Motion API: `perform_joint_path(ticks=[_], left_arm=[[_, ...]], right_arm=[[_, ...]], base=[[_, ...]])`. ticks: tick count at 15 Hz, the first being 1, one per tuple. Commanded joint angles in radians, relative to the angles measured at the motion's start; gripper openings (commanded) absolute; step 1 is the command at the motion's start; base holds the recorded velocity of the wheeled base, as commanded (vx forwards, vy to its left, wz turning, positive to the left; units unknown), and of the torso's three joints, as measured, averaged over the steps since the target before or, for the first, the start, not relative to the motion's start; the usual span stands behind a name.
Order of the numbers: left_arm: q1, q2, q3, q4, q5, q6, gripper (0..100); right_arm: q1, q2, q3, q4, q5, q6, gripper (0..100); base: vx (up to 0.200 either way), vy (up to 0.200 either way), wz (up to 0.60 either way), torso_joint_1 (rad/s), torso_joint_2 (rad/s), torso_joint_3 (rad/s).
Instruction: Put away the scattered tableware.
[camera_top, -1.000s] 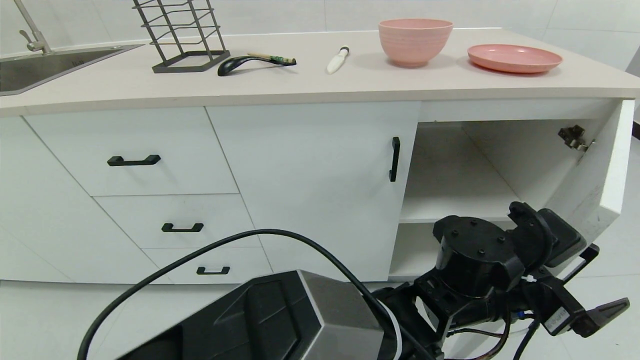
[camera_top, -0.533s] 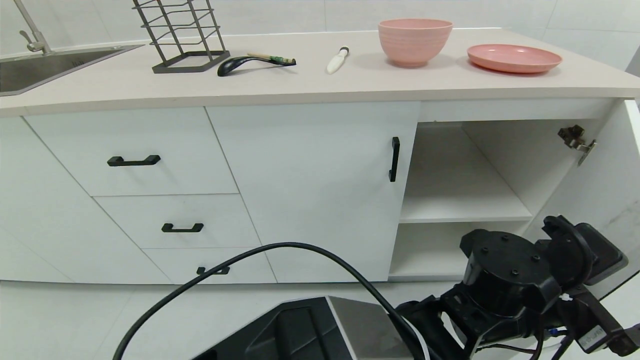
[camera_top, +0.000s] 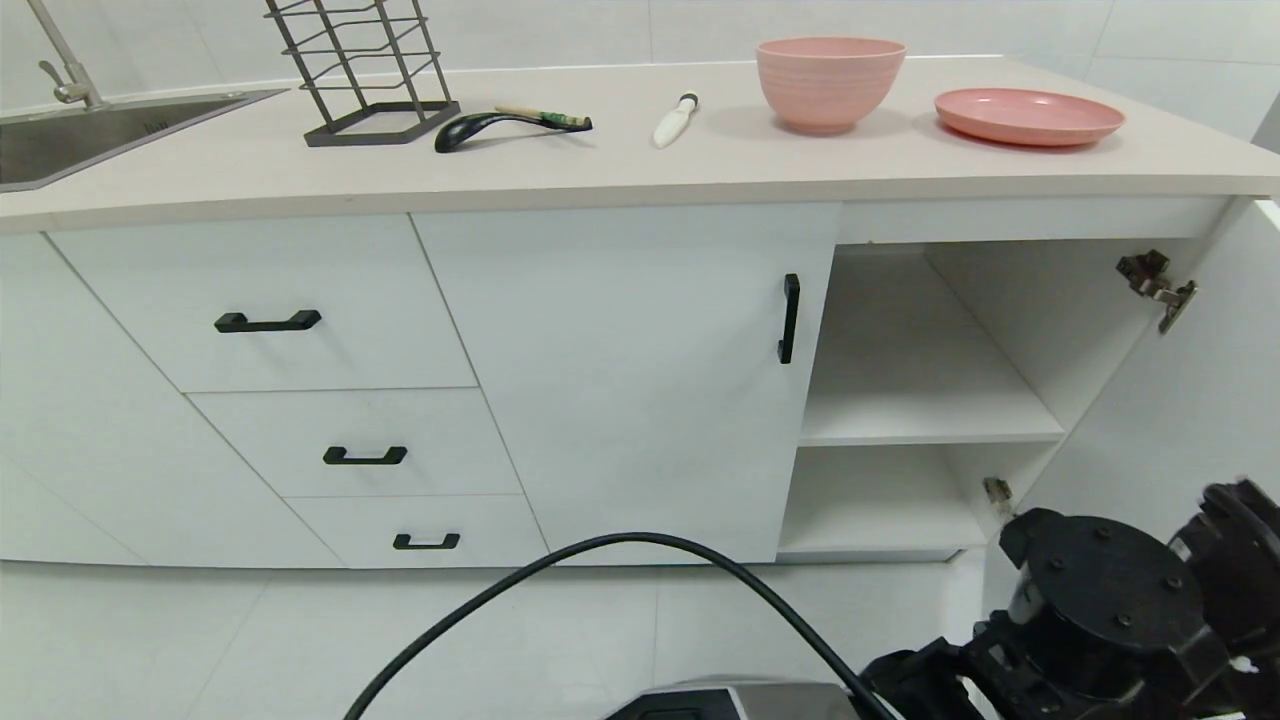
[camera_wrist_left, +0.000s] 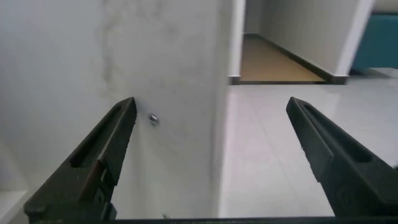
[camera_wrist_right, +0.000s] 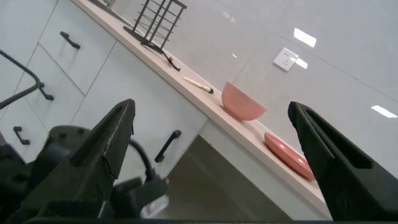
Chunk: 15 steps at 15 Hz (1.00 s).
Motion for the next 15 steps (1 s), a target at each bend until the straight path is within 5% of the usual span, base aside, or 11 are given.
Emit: perform_joint_path(ticks=[1,3,5,6,7,9,10,12,15], left_arm=[[-0.052,0.046,-0.014,-0.016,-0.035,-0.001,100],[-0.063,0.06,-0.011,-0.067,-0.102,-0.033,100],[-0.05,0.045,0.079,-0.156,-0.107,-0.133,100],[-0.049,0.043,0.082,-0.159,-0.107,-0.136,100],[-0.007,-0.026,0.254,-0.24,-0.107,-0.162,100],[0.016,-0.099,0.415,-0.299,-0.107,-0.161,100],[0.045,-0.199,0.601,-0.371,-0.105,-0.161,100],[0.104,-0.319,0.791,-0.463,-0.104,-0.156,100],[0.21,-0.469,1.035,-0.575,-0.104,-0.11,100]], right_arm=[[0.0,-0.009,-0.035,-0.001,-0.001,0.0,100],[0.0,-0.015,-0.044,-0.001,-0.001,-0.002,100],[0.0,-0.029,-0.055,-0.001,-0.001,-0.002,100],[0.0,-0.029,-0.055,-0.001,-0.001,-0.002,100],[0.0,-0.037,-0.056,-0.001,-0.006,-0.002,100],[0.0,-0.035,-0.05,-0.001,-0.006,-0.002,100],[0.0,-0.035,-0.039,0.0,-0.008,-0.002,100],[0.0,-0.035,-0.013,0.0,-0.008,-0.002,100],[0.0,-0.035,0.019,0.0,-0.008,-0.002,100]], base=[[0.0,0.0,0.0,0.0,0.0,0.0],[0.0,0.0,0.0,0.0,0.0,0.0],[0.0,0.0,0.0,0.0,0.0,0.0],[0.0,0.0,0.0,0.0,0.0,0.0],[0.0,0.0,0.0,0.0,0.0,0.0],[0.0,0.0,0.0,0.0,0.0,0.0],[0.0,0.0,0.0,0.0,0.0,0.0],[0.0,0.0,0.0,0.0,0.0,0.0],[0.0,0.0,0.0,0.0,0.0,0.0]])
